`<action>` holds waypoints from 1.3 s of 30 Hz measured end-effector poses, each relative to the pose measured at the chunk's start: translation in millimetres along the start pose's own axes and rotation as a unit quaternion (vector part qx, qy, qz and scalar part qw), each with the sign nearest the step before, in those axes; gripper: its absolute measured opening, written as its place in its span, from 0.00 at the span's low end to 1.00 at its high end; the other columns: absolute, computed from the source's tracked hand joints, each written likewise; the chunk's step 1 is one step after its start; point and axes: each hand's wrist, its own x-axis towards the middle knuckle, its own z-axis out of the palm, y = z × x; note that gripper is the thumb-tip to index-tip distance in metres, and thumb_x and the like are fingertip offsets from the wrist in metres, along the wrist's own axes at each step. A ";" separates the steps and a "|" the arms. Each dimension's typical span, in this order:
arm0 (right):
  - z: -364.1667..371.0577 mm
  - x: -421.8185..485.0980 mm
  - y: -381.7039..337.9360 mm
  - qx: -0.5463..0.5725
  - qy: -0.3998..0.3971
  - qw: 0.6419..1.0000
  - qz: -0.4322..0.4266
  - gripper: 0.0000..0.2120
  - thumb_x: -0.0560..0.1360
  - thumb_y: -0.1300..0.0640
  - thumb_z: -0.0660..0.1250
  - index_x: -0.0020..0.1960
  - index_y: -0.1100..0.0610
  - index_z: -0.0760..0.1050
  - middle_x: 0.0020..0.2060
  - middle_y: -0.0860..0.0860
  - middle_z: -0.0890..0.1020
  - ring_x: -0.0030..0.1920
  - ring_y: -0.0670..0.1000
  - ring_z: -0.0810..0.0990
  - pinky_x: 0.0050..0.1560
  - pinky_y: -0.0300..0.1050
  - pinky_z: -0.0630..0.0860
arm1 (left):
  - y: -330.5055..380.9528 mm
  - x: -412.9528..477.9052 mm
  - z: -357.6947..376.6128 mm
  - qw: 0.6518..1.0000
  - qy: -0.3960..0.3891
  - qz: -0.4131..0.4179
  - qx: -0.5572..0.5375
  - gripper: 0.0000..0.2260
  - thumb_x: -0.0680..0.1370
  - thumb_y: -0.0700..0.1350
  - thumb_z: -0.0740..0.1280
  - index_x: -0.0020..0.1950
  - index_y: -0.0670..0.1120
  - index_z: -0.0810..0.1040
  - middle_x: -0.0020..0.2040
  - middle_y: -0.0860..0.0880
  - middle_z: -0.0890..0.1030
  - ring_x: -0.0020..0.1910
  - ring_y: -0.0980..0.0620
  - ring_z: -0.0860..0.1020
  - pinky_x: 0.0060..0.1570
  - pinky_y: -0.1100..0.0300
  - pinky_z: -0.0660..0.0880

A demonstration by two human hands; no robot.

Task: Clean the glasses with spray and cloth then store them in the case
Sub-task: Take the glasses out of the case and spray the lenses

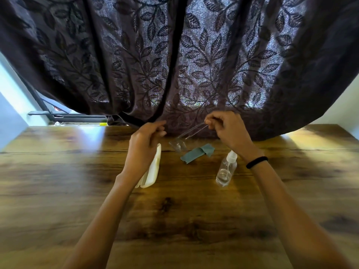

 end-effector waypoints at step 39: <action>62.6 -106.7 32.9 0.098 0.079 0.990 0.061 0.34 0.77 0.56 0.61 0.71 0.38 0.43 0.61 0.54 0.70 0.45 0.47 0.75 0.42 0.41 0.77 | -18.8 -19.0 38.1 0.975 0.185 -0.103 -0.073 0.07 0.68 0.36 0.74 0.44 0.39 0.82 0.41 0.51 0.80 0.39 0.71 0.76 0.40 0.78 0.70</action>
